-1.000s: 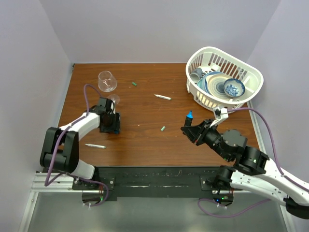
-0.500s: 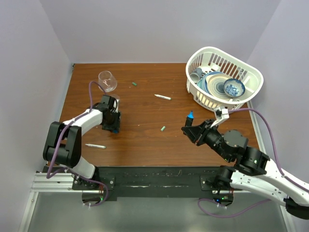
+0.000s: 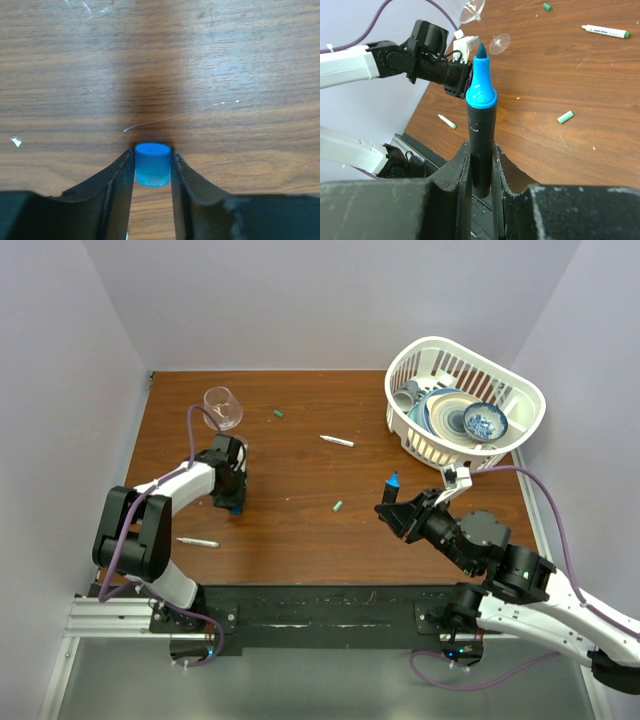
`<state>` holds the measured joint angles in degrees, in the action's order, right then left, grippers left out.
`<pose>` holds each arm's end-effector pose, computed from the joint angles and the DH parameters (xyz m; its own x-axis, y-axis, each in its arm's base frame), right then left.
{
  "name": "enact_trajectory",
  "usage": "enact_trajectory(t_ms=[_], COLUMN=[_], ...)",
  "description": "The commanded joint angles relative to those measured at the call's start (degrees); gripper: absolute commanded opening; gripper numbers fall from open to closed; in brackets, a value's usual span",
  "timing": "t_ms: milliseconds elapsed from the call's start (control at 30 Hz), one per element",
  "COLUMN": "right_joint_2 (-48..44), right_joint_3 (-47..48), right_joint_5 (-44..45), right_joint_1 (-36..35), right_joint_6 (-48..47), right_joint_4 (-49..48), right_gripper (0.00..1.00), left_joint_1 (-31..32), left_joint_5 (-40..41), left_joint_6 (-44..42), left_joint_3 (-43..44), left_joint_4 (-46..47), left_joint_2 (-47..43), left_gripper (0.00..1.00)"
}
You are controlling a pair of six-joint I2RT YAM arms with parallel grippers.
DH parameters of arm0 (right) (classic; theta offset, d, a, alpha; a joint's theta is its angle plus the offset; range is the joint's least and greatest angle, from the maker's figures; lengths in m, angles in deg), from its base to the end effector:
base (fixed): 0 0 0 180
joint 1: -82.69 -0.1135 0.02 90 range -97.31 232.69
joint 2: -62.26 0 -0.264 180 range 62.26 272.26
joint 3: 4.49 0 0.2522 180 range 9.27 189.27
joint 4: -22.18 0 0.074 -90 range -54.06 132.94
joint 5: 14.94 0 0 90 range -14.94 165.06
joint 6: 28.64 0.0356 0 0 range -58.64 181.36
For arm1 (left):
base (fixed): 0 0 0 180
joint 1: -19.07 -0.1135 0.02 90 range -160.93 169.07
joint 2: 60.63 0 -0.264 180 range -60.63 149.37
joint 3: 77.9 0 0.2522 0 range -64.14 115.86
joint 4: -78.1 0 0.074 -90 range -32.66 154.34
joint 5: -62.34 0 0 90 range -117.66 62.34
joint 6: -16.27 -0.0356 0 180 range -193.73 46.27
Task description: Insert the pens into the pen caps
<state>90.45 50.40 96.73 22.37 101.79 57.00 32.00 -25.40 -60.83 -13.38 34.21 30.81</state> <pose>0.0702 0.0966 0.3364 -0.4595 0.4110 -0.7874 -0.4315 0.6716 0.6023 0.2805 -0.0630 0.1598 -0.9444 -0.0121 -0.3287 0.0001 0.9993 -0.0371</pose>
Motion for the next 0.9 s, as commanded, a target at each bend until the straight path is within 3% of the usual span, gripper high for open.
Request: enact_trajectory(t_ms=[0, 167, 367, 500, 867], right_joint_2=[1.78, 5.38, 16.01, 23.04, 47.11], right_joint_3=[0.1, -0.26, 4.58, 3.88, 12.31], right_joint_5=[-0.39, -3.03, -7.68, -13.41, -20.09], right_joint_1=[0.02, 0.11, 0.11, -0.07, -0.51], right_joint_6=[2.11, 1.42, -2.63, -4.21, -3.6], right_joint_4=[-2.25, -5.41, -4.88, -11.64, -22.1], right_gripper=[0.0, 0.0, 0.0, 0.0, 0.0], left_joint_1=[0.43, 0.43, 0.43, 0.52, 0.61], left_joint_5=[-0.77, 1.78, -10.42, -17.53, -23.27], left_joint_6=[1.33, 5.37, 11.95, 18.8, 33.67], left_joint_3=[-0.75, -1.19, -4.69, -6.99, -5.95], left_joint_4=[0.86, -0.54, 4.28, 9.55, 12.91], left_joint_2=[1.9, 1.03, -7.3, -14.52, -31.57], left_gripper=[0.32, 0.0, 0.0, 0.0, 0.0])
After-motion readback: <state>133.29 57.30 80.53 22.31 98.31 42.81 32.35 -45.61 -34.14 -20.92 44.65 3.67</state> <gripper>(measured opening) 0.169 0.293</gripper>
